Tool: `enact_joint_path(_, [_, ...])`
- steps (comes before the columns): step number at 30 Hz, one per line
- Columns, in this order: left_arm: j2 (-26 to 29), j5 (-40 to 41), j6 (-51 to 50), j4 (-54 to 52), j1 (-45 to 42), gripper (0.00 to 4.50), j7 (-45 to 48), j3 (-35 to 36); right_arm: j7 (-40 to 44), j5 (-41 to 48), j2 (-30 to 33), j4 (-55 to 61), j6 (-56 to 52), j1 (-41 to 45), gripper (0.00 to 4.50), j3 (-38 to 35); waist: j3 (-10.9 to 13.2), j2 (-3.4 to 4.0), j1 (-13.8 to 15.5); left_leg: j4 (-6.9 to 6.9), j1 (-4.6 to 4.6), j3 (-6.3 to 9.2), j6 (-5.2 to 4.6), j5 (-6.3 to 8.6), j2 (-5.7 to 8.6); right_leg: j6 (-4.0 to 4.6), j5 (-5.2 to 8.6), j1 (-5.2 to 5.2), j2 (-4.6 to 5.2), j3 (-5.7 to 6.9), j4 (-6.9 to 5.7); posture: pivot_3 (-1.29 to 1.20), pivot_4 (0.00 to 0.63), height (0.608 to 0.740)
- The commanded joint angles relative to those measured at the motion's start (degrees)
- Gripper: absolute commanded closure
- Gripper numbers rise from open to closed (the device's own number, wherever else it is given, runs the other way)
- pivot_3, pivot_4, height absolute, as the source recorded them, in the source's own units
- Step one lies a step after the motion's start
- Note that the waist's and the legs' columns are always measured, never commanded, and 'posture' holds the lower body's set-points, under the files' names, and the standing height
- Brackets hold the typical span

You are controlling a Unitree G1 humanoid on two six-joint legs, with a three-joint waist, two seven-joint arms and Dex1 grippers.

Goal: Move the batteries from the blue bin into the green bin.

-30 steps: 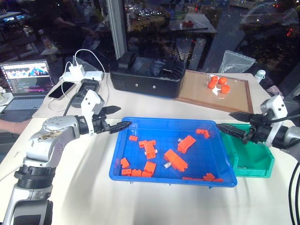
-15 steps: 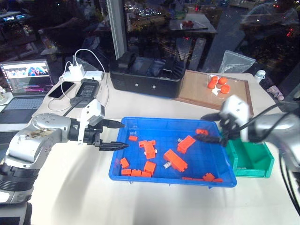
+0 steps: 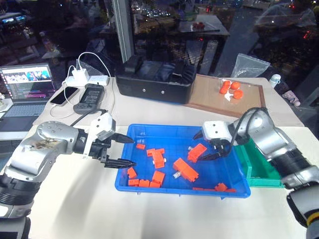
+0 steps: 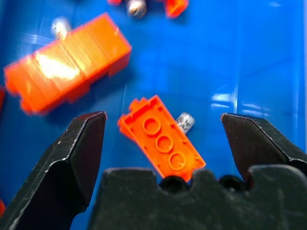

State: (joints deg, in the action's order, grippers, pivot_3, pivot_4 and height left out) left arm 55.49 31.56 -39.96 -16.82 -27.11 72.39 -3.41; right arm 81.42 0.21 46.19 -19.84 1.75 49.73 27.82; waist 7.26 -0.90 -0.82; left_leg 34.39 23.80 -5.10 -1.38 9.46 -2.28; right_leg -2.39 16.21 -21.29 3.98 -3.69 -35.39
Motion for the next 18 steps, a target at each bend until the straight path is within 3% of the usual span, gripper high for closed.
enact_joint_path(1, [-0.5, -0.1, 0.6, -2.4, -0.3, 0.0, -2.6, 2.0, 3.0, -2.7, -2.2, -7.3, 7.8, 3.3, 0.07, 0.2, 0.0, 0.0, 0.1, 0.03, -0.01, 0.01, 0.0, 0.0, -0.15, 0.04, 0.02, 0.0, -0.05, 0.0, -0.07, 0.0, 0.15, 0.74])
enact_joint_path(6, [-1.4, 1.0, 0.0, -4.1, -0.9, 0.0, -5.2, 3.7, 3.7, -7.5, -6.0, -18.1, 14.5, 6.3, 0.07, 1.6, 0.0, -0.01, 0.1, 0.29, -0.01, 0.02, 0.01, 0.0, -0.33, 0.19, 0.1, -0.03, -0.23, 0.0, -0.47, 0.0, 0.15, 0.74])
enact_joint_path(10, [-4.1, 2.2, -1.0, -3.9, -3.7, 0.0, -8.5, 4.9, 2.6, -11.0, -8.3, -25.7, 17.8, 8.8, 1.1, 2.1, 0.0, 0.0, 0.1, 0.42, -0.07, 0.01, 0.06, -0.03, -0.45, 0.31, 0.07, 0.01, -0.43, -0.01, -0.57, 0.0, 0.15, 0.74])
enact_joint_path(15, [-4.2, 1.9, -0.5, -4.4, -3.6, 0.0, -8.5, 4.2, 2.2, -13.3, -9.6, -30.3, 20.9, 10.6, 2.86, 1.8, 0.0, 0.01, -0.1, 0.4, -0.13, 0.03, 0.08, -0.04, -0.49, 0.38, 0.03, -0.03, -0.55, -0.06, -0.67, 0.0, 0.15, 0.74])
enact_joint_path(16, [-4.2, 1.9, -0.4, -4.4, -3.5, 0.0, -8.4, 4.1, 2.5, -13.2, -9.6, -30.3, 21.1, 10.6, 3.06, 1.5, 0.0, 0.01, -0.2, 0.37, -0.16, 0.01, 0.08, -0.04, -0.49, 0.4, 0.04, -0.03, -0.56, -0.07, -0.68, 0.0, 0.15, 0.74])
enact_joint_path(18, [-4.2, 1.5, 0.0, -4.2, -3.3, 0.0, -8.3, 3.9, 3.3, -12.6, -9.5, -29.7, 20.9, 10.7, 3.07, 0.8, 0.0, 0.01, -0.2, 0.35, -0.17, 0.02, 0.08, -0.03, -0.52, 0.44, 0.06, -0.03, -0.59, -0.07, -0.7, 0.0, 0.15, 0.74])
